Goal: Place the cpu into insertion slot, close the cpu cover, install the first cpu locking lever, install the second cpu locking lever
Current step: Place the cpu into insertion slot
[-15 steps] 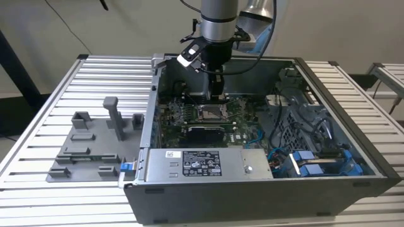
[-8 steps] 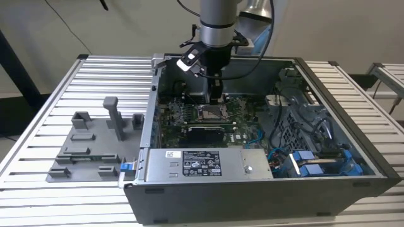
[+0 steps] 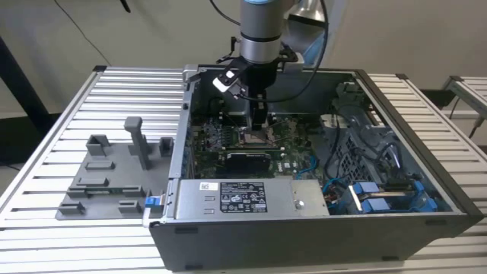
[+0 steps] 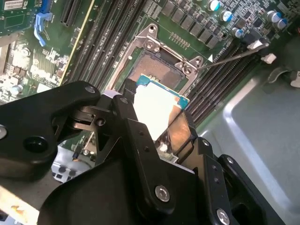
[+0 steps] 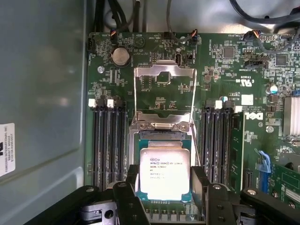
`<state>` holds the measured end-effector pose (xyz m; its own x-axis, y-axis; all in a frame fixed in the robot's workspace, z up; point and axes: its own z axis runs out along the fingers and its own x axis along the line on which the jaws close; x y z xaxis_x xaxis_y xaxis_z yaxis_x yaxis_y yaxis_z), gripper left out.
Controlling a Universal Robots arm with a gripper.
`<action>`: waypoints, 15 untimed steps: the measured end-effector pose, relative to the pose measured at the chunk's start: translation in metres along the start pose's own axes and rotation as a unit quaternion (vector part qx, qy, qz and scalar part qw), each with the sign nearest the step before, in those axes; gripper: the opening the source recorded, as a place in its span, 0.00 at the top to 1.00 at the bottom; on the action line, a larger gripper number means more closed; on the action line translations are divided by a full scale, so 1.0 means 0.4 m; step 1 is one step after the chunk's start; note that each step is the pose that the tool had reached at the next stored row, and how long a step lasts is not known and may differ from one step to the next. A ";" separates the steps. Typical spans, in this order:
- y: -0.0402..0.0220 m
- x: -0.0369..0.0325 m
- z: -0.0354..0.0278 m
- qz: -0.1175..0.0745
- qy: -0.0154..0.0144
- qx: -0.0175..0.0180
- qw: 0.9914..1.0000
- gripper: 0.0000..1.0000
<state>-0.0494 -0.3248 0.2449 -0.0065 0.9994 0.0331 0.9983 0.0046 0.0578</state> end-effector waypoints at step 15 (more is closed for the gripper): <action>-0.003 0.008 0.041 0.000 0.000 0.000 1.000 0.46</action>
<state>-0.0496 -0.3210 0.2287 -0.0063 0.9994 0.0332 0.9983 0.0044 0.0579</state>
